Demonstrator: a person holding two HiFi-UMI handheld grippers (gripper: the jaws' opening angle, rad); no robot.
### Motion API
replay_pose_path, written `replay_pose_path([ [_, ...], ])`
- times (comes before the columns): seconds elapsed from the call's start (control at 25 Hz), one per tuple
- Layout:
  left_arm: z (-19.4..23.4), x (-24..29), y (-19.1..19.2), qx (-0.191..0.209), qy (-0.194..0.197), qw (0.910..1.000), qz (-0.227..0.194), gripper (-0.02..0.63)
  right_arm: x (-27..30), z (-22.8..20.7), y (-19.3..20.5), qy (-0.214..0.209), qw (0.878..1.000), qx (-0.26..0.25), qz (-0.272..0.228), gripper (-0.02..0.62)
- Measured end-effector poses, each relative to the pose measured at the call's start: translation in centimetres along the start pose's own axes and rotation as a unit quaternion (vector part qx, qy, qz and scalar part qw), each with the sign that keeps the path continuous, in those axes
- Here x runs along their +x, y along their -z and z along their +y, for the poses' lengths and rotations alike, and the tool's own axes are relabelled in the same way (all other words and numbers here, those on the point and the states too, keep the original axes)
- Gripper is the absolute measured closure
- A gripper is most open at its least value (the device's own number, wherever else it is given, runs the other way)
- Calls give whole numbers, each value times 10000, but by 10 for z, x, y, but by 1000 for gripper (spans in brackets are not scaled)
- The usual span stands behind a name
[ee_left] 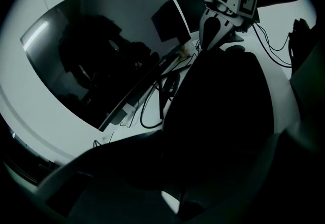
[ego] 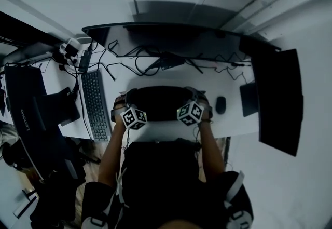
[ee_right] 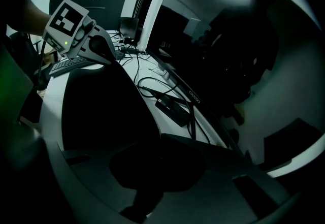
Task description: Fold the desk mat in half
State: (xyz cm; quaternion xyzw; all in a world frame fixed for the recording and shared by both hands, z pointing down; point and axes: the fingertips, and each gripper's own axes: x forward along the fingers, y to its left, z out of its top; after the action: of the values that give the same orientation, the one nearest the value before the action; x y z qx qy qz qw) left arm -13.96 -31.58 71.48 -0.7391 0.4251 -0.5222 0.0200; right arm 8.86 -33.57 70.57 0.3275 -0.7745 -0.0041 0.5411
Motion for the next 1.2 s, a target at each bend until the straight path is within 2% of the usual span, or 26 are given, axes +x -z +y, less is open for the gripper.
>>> replay_pose_path([
  [0.16,-3,24,7,-303,225,9989,264,586,28,-5,0,-134,9998,-71,89,574],
  [0.28,-6,43,14,-459,234,9980,353,585,48,-5,4,-205,9996,-91,182,575],
  [0.72,-3,70,19,-499,147,9974,507,578,80,-7,6,-284,9993,-75,246,565],
  [1.0,-11,88,32,-668,168,9944,795,509,97,4,15,-348,9988,-22,349,531],
  [1.2,-11,91,33,-638,67,9942,862,499,105,-1,19,-121,9991,5,399,511],
])
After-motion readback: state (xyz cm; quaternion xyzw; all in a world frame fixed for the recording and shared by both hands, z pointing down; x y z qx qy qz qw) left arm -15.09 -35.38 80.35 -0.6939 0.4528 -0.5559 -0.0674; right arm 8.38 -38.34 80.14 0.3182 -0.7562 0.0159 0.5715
